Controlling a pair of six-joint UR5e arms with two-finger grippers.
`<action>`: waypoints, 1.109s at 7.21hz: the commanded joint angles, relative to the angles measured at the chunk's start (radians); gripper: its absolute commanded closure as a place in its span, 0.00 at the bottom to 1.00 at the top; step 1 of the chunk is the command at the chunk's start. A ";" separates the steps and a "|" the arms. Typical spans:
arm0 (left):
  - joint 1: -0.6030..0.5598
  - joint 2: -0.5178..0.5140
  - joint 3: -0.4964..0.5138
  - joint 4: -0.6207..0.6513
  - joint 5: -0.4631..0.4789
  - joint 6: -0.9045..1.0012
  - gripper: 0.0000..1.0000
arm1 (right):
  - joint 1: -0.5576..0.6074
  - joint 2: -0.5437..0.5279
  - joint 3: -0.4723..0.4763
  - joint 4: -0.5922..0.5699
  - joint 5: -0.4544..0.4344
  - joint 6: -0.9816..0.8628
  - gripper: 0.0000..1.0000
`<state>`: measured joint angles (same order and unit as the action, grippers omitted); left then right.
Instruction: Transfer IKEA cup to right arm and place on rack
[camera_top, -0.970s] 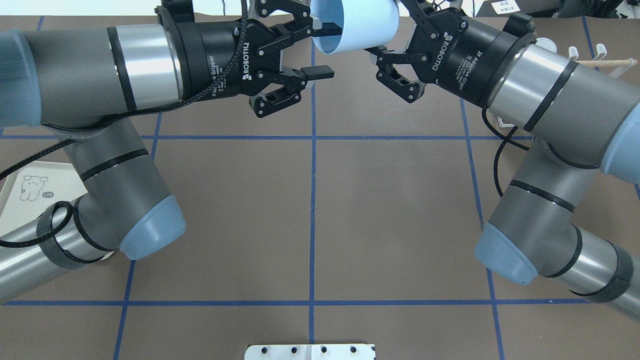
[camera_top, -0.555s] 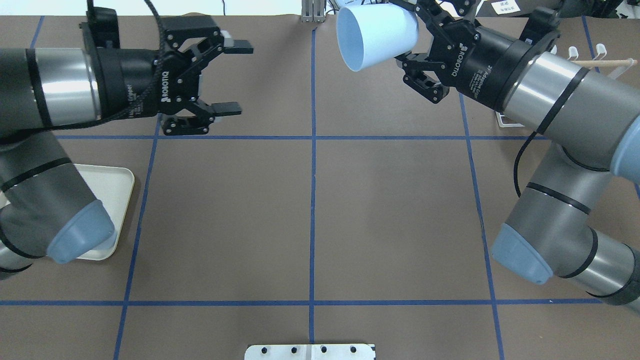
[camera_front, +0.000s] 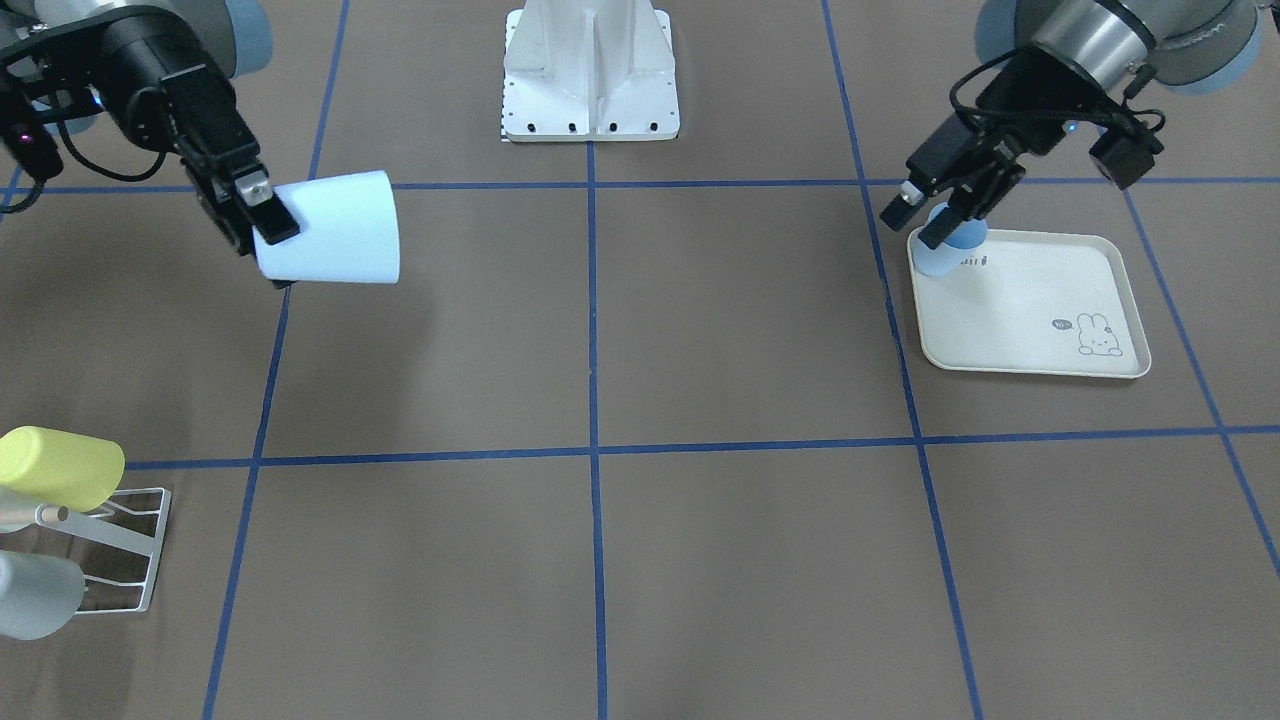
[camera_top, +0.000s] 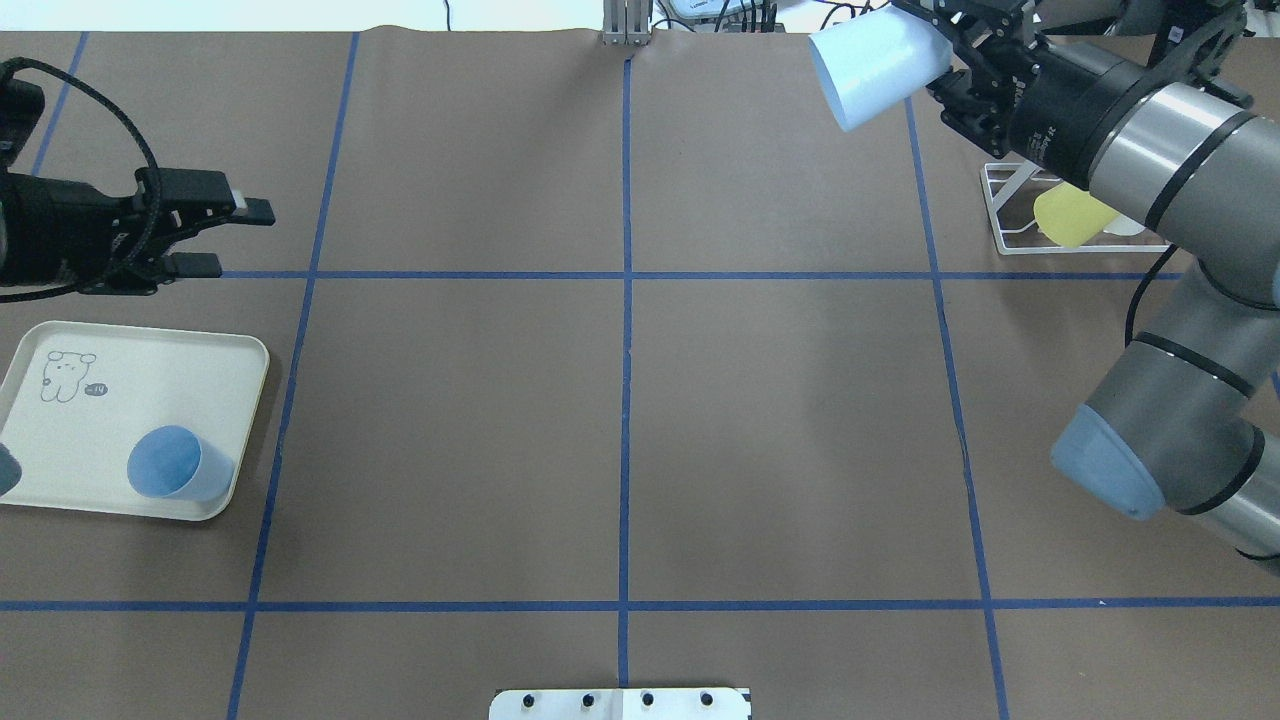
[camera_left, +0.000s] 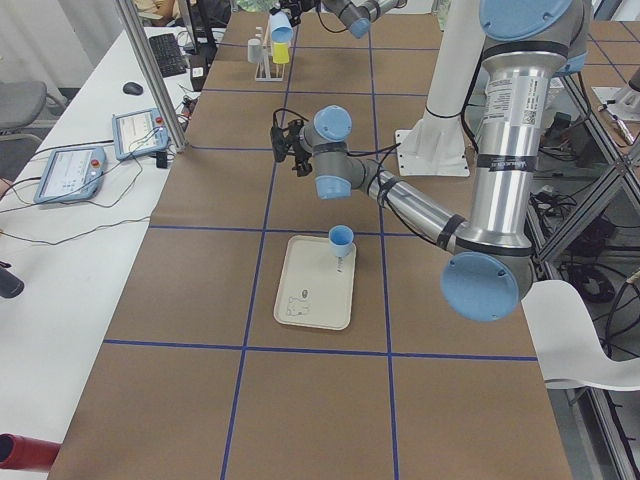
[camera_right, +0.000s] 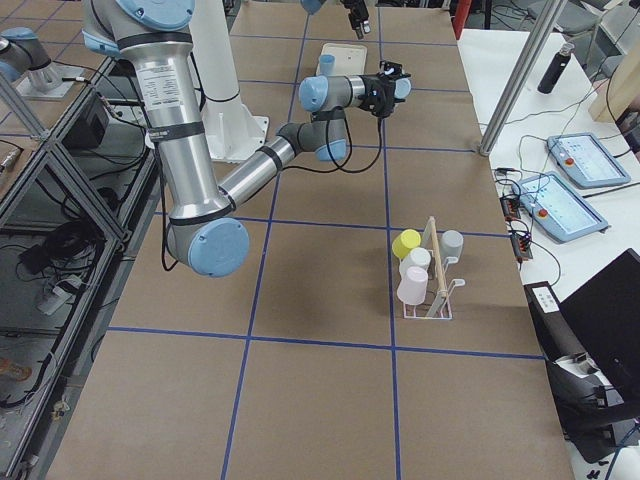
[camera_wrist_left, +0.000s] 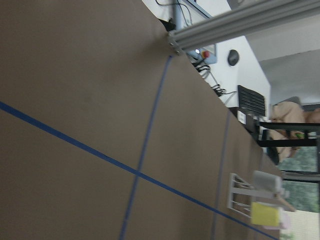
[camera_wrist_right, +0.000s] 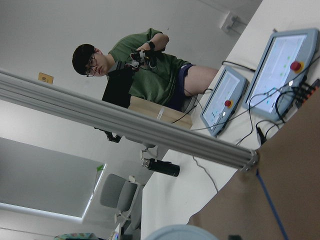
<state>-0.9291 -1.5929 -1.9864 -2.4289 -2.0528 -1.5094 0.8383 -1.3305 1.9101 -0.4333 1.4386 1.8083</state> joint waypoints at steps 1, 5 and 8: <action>-0.017 0.130 -0.017 0.135 -0.004 0.262 0.01 | 0.095 -0.012 -0.098 0.001 0.000 -0.221 0.69; 0.073 0.244 -0.023 0.243 0.003 0.291 0.01 | 0.223 -0.056 -0.183 0.004 0.006 -0.478 0.69; 0.168 0.292 -0.023 0.254 0.002 0.291 0.05 | 0.251 -0.056 -0.210 0.005 0.008 -0.523 0.69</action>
<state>-0.7956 -1.3131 -2.0104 -2.1792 -2.0498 -1.2181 1.0818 -1.3859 1.7111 -0.4292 1.4459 1.2988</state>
